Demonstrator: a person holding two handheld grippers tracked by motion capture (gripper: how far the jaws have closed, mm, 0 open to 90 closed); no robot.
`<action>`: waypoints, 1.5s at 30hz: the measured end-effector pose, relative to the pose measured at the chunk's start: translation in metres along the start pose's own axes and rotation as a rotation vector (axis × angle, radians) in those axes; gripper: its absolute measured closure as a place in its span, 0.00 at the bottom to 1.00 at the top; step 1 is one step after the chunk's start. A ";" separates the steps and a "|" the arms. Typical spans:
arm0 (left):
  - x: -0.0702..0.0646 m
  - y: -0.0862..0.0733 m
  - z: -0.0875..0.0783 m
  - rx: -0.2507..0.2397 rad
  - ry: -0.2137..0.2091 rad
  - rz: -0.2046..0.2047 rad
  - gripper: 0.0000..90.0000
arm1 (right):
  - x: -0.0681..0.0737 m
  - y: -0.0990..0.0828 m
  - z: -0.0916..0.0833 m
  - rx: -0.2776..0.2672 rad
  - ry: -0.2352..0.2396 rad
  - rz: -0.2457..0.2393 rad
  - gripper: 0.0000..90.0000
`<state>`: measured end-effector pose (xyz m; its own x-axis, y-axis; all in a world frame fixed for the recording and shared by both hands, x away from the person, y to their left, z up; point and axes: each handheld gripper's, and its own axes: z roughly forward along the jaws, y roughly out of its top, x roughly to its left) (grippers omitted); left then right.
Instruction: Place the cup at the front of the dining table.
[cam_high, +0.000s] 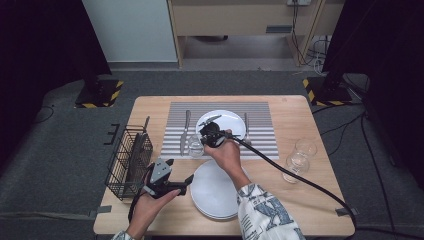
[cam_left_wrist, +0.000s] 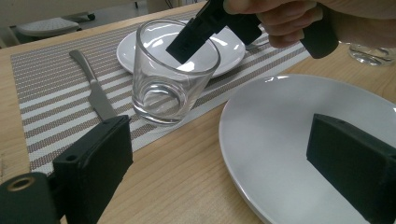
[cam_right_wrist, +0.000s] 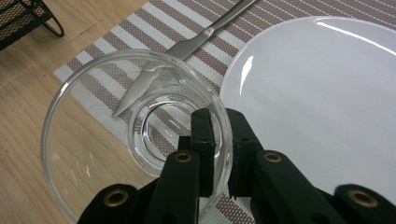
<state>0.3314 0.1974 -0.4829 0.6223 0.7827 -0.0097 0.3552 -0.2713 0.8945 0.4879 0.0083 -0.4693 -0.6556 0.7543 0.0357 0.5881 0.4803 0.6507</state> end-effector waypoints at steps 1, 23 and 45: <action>0.000 0.000 0.000 0.000 0.000 0.000 0.07 | 0.000 0.000 0.000 0.000 0.000 0.000 0.93; 0.000 0.000 0.000 0.000 -0.001 0.001 0.07 | 0.000 -0.003 0.004 -0.056 -0.001 0.033 0.91; 0.001 0.000 0.001 -0.001 -0.001 0.003 0.07 | -0.001 -0.005 0.012 -0.116 0.007 0.080 0.89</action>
<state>0.3323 0.1974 -0.4828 0.6242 0.7812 -0.0078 0.3530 -0.2731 0.8949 0.4911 0.0105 -0.4819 -0.6119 0.7851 0.0960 0.5803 0.3631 0.7289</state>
